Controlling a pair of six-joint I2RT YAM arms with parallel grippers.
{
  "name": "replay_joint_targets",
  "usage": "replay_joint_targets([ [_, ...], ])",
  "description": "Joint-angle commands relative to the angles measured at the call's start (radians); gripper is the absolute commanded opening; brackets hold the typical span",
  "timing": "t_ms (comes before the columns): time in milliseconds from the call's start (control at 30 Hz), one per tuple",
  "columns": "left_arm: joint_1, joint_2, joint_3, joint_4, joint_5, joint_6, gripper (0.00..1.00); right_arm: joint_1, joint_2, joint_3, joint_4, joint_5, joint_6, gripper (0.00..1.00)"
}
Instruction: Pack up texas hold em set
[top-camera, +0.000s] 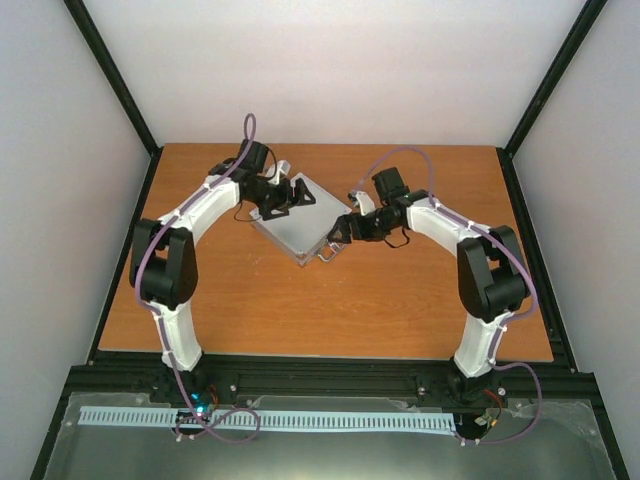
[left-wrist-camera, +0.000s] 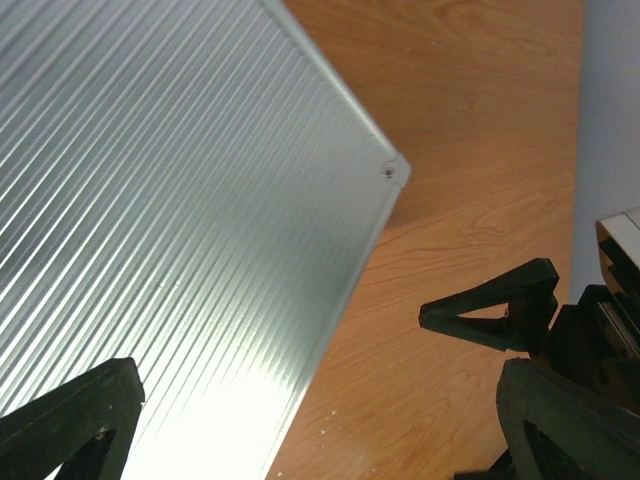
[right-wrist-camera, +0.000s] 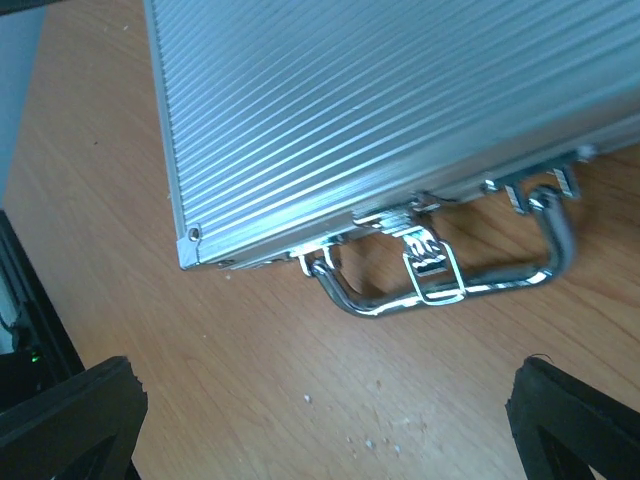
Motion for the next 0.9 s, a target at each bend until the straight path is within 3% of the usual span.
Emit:
replay_joint_targets([
  [0, 0.002, 0.061, 0.062, 0.023, 0.034, 0.022, 1.0, 0.027, 0.044, 0.006, 0.108, -0.082, -0.04, 1.0],
  [867, 0.049, 0.218, 0.092, -0.052, 0.071, 0.061, 1.0, 0.058, 0.231, 0.049, 0.188, -0.026, -0.124, 1.0],
])
